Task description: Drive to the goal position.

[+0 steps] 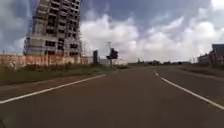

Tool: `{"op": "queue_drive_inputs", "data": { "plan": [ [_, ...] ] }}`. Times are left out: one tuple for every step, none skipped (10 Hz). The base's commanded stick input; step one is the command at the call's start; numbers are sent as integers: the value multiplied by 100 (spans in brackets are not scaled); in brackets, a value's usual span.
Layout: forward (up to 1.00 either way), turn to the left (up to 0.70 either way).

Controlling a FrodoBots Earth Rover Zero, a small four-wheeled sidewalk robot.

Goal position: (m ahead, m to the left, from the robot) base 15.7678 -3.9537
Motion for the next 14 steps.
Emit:
{"op": "queue_drive_inputs", "data": {
  "plan": [
    [100,0],
    [100,0],
    [100,0],
    [100,0],
    [100,0],
    [100,0],
    [100,0],
    [100,0],
    [100,0],
    [100,0],
    [100,0],
    [100,0],
    [100,-2],
    [100,-22]
  ]
}}
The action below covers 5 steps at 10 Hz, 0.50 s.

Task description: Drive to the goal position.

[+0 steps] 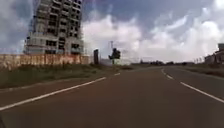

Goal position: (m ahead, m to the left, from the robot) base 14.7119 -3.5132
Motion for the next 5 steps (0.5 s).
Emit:
{"op": "queue_drive_inputs", "data": {
  "plan": [
    [100,-40],
    [100,-40],
    [100,-40],
    [100,-40],
    [100,-40]
  ]
}}
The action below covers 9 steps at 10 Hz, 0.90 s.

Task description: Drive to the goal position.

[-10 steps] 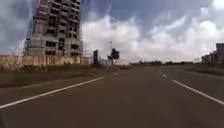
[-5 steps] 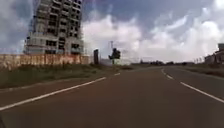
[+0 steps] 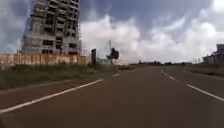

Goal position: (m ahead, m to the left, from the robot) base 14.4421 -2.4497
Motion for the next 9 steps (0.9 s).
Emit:
{"op": "queue_drive_inputs", "data": {
  "plan": [
    [100,-40],
    [100,0],
    [100,0],
    [100,0],
    [100,0],
    [100,0],
    [100,0],
    [100,0],
    [100,0]
  ]
}}
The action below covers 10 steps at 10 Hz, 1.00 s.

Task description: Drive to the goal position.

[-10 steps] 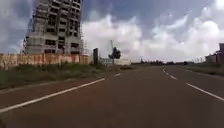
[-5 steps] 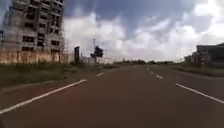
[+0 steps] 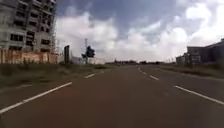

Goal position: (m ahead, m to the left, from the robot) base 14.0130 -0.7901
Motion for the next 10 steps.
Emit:
{"op": "queue_drive_inputs", "data": {
  "plan": [
    [100,0],
    [100,0],
    [100,0],
    [100,0],
    [100,0],
    [100,0],
    [100,0],
    [100,0],
    [100,0],
    [100,0]
  ]
}}
